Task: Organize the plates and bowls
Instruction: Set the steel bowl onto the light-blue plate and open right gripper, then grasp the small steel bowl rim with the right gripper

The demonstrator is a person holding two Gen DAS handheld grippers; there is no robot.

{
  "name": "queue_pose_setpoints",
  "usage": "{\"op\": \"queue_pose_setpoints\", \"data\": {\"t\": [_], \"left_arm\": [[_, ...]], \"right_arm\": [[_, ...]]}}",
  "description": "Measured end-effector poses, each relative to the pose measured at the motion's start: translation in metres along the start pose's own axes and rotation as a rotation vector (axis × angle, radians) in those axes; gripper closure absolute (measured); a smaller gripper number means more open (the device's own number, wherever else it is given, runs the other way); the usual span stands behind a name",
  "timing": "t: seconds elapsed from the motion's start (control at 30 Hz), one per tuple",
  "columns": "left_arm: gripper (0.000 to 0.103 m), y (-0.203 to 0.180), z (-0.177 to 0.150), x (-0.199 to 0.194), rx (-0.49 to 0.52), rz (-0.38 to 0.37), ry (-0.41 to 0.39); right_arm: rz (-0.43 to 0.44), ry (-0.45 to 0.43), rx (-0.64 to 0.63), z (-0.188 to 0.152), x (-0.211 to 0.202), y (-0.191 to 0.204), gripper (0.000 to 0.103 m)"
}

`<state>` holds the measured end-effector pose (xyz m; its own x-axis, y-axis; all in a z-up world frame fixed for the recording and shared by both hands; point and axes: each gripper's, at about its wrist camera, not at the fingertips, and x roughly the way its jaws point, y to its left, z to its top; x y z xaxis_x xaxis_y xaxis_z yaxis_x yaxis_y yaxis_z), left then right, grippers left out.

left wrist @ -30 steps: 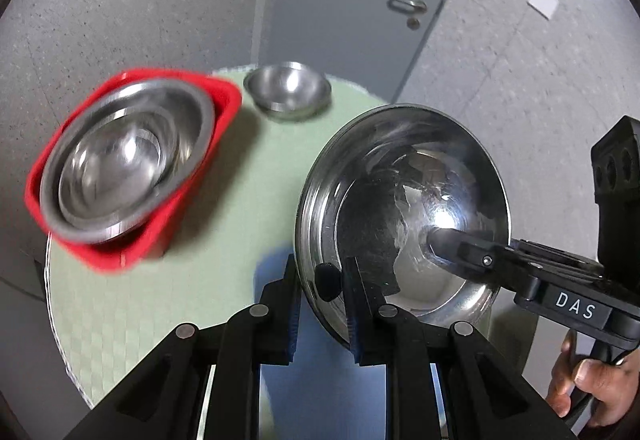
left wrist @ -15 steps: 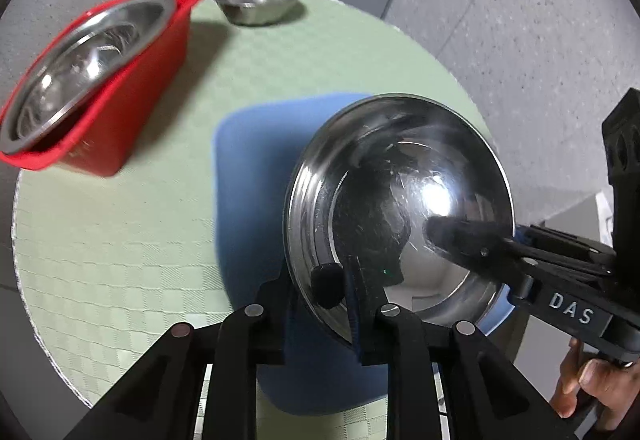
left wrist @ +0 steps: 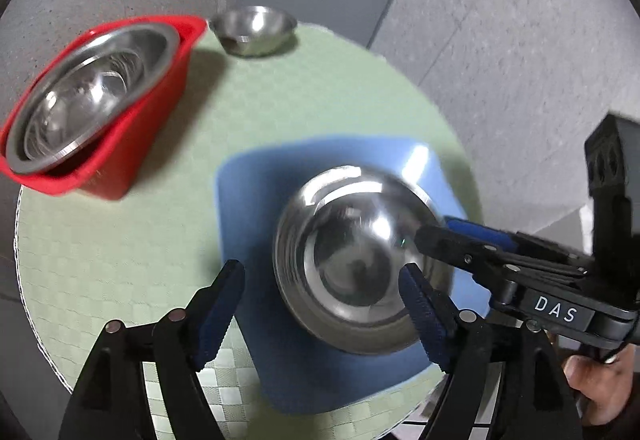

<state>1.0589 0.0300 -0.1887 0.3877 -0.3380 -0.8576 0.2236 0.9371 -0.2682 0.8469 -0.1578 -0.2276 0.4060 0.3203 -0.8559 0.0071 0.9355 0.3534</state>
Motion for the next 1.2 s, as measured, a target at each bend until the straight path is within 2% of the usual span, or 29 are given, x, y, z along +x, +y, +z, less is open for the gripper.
{"op": "queue_pose_setpoints", "data": {"t": [0.17,0.27,0.4,0.6,0.73,0.87,0.93,1.03,1.1,1.13,1.2], "left_arm": [[0.013,0.011,0.029,-0.023,-0.039,0.017,-0.089],[0.012,0.02,0.057,-0.023,-0.077,0.035,-0.122],[0.012,0.023,0.1,-0.009,-0.11,0.072,-0.128],[0.012,0.029,0.181,0.024,-0.14,0.159,-0.13],[0.013,0.051,0.222,0.058,-0.181,0.207,-0.109],[0.013,0.067,0.251,0.094,-0.174,0.251,-0.077],[0.015,0.074,0.263,0.115,-0.191,0.269,-0.05],[0.024,0.088,0.272,0.143,-0.216,0.276,0.015],[0.037,0.094,0.276,0.16,-0.207,0.271,0.049],[0.038,0.095,0.278,0.167,-0.193,0.288,0.061],[0.045,0.09,0.282,0.176,-0.149,0.325,0.061]], "right_arm": [[0.012,-0.068,-0.025,0.036,-0.02,-0.002,0.051],[0.019,-0.09,-0.052,0.071,-0.021,-0.004,0.048],[0.039,-0.085,-0.091,0.122,-0.007,-0.001,0.047],[0.087,-0.043,-0.142,0.197,0.034,0.011,0.046],[0.133,0.004,-0.136,0.238,0.079,-0.001,0.046],[0.183,0.062,-0.118,0.264,0.124,-0.007,0.046],[0.203,0.091,-0.116,0.27,0.143,-0.006,0.046],[0.222,0.13,-0.11,0.268,0.166,-0.005,0.046],[0.239,0.149,-0.102,0.267,0.178,-0.006,0.046],[0.245,0.162,-0.1,0.266,0.183,-0.006,0.047],[0.267,0.161,-0.096,0.265,0.188,-0.006,0.058]]}}
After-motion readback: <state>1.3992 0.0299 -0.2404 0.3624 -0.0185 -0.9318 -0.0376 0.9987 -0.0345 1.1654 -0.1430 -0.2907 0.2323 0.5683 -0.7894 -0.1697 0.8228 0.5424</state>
